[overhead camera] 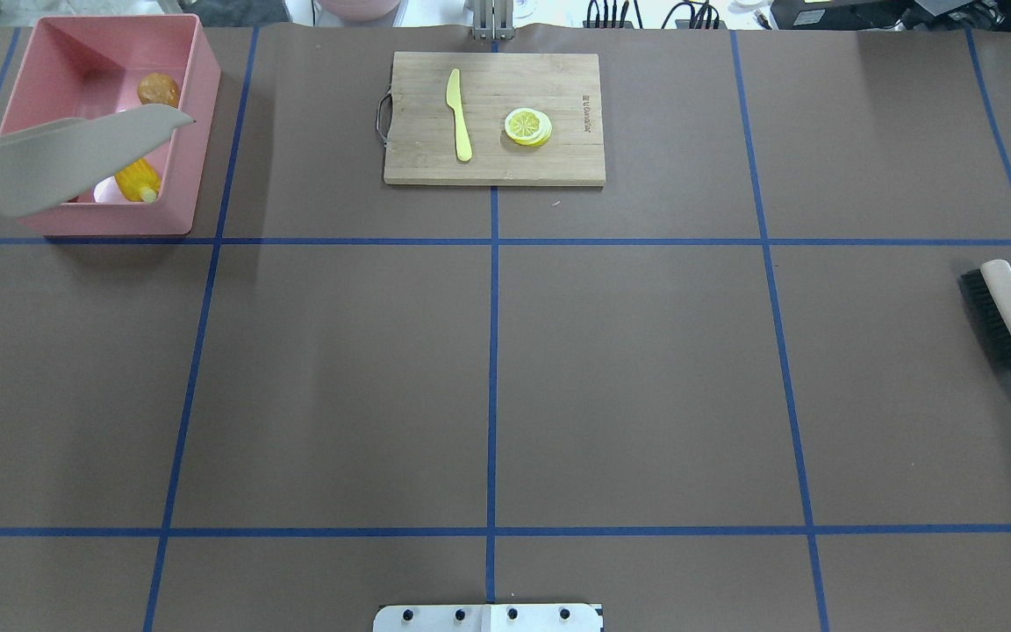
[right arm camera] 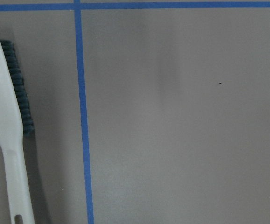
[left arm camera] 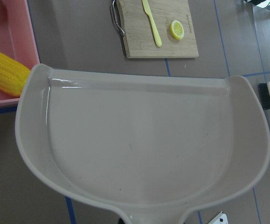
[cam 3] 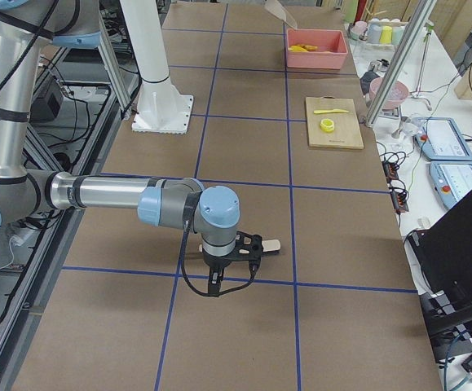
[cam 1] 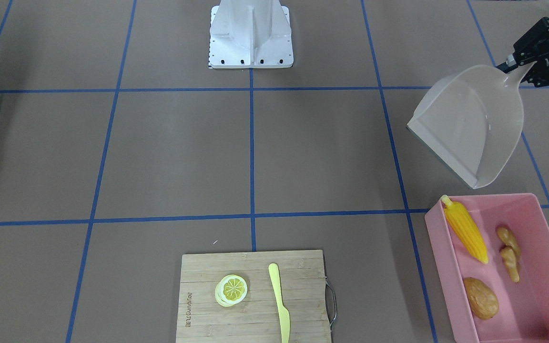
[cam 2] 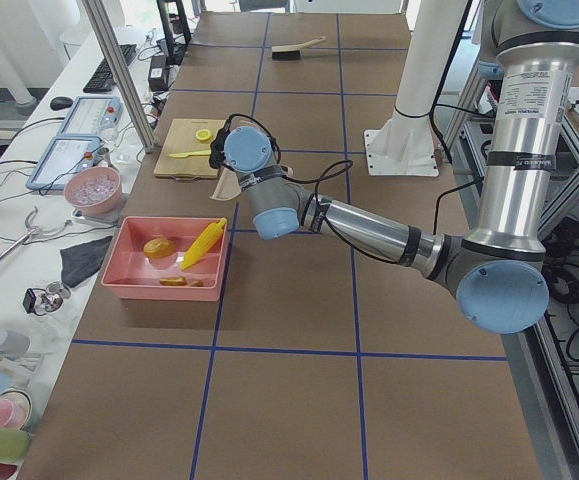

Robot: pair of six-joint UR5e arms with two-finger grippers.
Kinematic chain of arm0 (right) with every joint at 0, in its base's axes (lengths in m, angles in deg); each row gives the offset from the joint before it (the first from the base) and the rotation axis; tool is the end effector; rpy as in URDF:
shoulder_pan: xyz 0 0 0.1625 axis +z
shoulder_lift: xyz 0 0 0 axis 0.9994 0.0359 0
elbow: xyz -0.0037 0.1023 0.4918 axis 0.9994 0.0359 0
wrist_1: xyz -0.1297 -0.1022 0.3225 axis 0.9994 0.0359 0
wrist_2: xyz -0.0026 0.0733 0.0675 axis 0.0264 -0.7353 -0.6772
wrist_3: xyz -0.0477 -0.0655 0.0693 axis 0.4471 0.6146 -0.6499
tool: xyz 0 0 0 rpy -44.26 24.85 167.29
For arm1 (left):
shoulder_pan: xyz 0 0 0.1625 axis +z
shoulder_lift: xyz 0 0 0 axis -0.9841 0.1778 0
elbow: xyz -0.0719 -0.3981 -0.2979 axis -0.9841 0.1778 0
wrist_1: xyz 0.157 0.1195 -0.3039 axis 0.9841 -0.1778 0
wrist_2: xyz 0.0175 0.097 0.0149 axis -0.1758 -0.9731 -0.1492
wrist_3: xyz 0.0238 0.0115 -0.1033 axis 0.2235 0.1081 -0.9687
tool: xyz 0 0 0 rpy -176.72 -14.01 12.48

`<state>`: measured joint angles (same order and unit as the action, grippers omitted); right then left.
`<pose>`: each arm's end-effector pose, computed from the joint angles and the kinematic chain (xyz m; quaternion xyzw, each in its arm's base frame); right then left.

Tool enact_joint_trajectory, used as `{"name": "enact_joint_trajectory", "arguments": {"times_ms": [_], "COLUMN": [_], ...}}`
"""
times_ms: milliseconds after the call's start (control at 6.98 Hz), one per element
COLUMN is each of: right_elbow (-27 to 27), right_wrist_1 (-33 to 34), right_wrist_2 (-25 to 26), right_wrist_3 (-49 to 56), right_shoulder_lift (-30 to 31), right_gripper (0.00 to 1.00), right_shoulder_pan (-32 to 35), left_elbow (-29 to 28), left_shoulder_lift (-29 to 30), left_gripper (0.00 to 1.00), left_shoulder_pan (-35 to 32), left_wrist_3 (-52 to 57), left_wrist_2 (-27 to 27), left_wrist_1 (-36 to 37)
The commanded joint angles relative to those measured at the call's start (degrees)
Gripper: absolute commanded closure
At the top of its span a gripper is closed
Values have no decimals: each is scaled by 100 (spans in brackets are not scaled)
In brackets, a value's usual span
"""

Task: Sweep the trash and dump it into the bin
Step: 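Raise the empty dustpan with the left gripper and carry it toward the table center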

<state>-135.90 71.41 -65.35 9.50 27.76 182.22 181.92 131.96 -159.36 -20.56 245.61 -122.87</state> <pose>0.0899 -0.2829 0.7321 -0.0285 -0.3225 0.0276 0.9457 0.0484 -0.4262 0.4730 0.1502 0.6605 0.1441 0.7214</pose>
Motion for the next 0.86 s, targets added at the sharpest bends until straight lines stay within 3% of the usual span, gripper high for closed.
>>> {"name": "enact_joint_trajectory", "arguments": {"times_ms": [0, 143, 287, 717], "right_elbow": [27, 53, 53, 115], "right_wrist_1": [-10, -19, -37, -80], "right_wrist_2": [29, 29, -23, -129], "right_wrist_3": [-46, -46, -46, -38], "right_shoulder_lift": [-52, -44, -35, -44], "right_gripper": [0, 0, 0, 0], "right_shoulder_pan": [20, 20, 20, 20], "left_elbow": [266, 416, 383, 417], "left_shoulder_lift": [64, 29, 29, 327], "left_gripper": [100, 100, 100, 100], "left_shoulder_pan": [320, 610, 987, 1814], "left_wrist_3": [2149, 3388, 4306, 4903], "left_wrist_2": [-733, -1636, -2107, -2383], "left_wrist_1": [-23, 3, 73, 619]}}
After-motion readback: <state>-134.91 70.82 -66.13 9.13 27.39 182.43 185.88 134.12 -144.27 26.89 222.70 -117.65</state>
